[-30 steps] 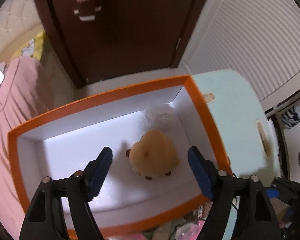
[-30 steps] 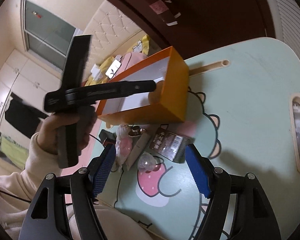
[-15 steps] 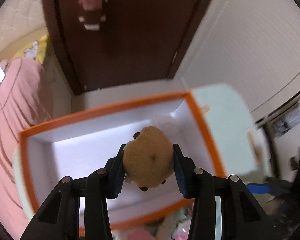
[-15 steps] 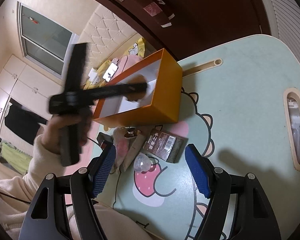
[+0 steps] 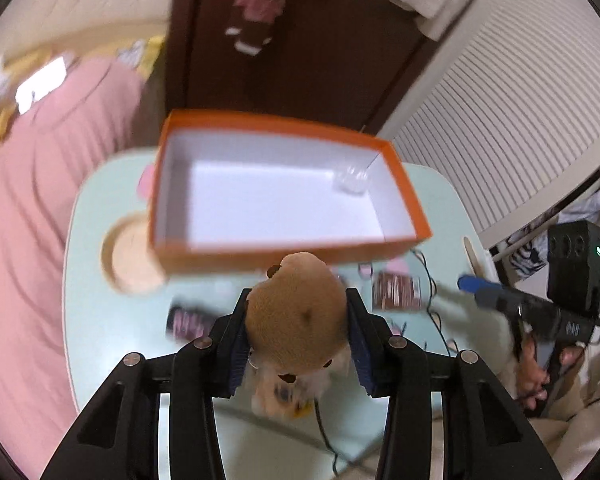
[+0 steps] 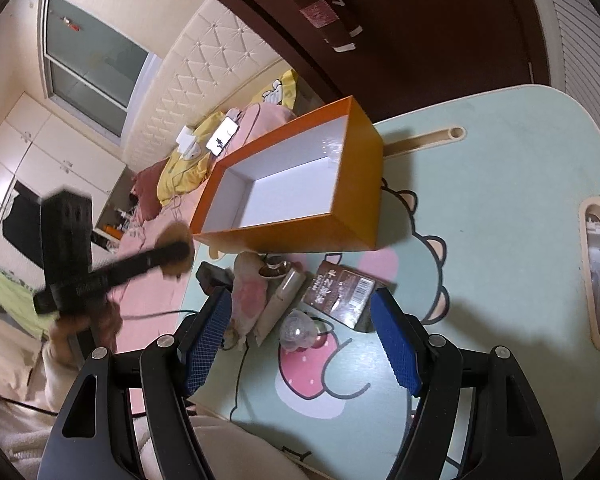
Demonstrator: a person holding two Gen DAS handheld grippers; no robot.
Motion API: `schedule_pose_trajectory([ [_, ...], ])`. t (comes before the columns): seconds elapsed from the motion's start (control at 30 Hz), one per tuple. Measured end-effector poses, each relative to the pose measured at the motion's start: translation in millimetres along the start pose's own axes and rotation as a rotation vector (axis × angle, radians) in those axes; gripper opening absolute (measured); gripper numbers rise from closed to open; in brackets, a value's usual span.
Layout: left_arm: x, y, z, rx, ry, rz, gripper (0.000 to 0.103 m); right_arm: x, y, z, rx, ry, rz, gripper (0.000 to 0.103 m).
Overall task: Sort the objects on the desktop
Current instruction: 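Set the plush on the table with the left gripper while the right grasps the clear bag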
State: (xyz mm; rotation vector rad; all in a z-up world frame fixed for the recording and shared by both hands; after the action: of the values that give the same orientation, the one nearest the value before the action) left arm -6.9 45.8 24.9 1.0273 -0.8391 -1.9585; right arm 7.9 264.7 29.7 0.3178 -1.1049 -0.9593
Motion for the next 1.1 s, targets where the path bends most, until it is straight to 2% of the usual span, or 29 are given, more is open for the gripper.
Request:
schedule_pose_trajectory([
  [0.07,11,2,-22,0.019,0.010,0.020,0.043,4,-1,0,0.006,0.010,-0.006,0.072],
  [0.17,32,0,-49,0.031,0.020,0.097,0.043,10,-2,3,0.011,0.033,-0.020,0.072],
  [0.33,41,-20,-57,0.010,0.018,0.140,0.043,33,-10,32,0.026,0.149,-0.053,0.072],
  [0.47,41,-34,-58,-0.002,-0.024,0.196,0.044,49,-28,78,0.052,0.328,-0.289,0.072],
  [0.53,44,-37,-59,-0.003,-0.028,0.208,0.044,52,-42,95,0.091,0.408,-0.369,0.072],
  [0.63,47,-42,-59,-0.007,-0.019,0.224,0.044,53,-70,116,0.166,0.499,-0.439,0.071],
  [0.7,49,-43,-59,-0.028,-0.022,0.234,0.050,49,-94,123,0.256,0.556,-0.483,0.060],
  [0.73,50,-44,-59,-0.033,-0.021,0.237,0.059,47,-105,124,0.302,0.581,-0.502,0.056],
  [0.77,50,-44,-59,-0.037,-0.020,0.237,0.074,45,-118,123,0.359,0.607,-0.524,0.050],
  [0.83,51,-42,-59,-0.053,-0.018,0.226,0.083,40,-134,121,0.425,0.626,-0.559,0.048],
  [0.9,53,-36,-61,-0.064,-0.017,0.210,0.083,29,-147,120,0.497,0.615,-0.615,0.048],
  [1.03,58,-36,-60,-0.065,-0.006,0.189,0.083,10,-161,118,0.582,0.584,-0.669,0.048],
  [1.1,57,-36,-58,-0.070,0.000,0.184,0.083,-3,-167,118,0.613,0.572,-0.727,0.048],
])
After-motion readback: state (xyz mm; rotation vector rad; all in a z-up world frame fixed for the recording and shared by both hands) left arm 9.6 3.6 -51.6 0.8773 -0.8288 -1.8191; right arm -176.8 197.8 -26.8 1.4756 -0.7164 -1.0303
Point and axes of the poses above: each gripper's, at about its wrist camera, not at the fingertips, and y roughly against the way its jaws point, x to its left, z to its top, the point moved 7 cm from there along -y, roughly the way its jaws point, and after that the axes turned 1 degree about y, right-handed, at the moved point
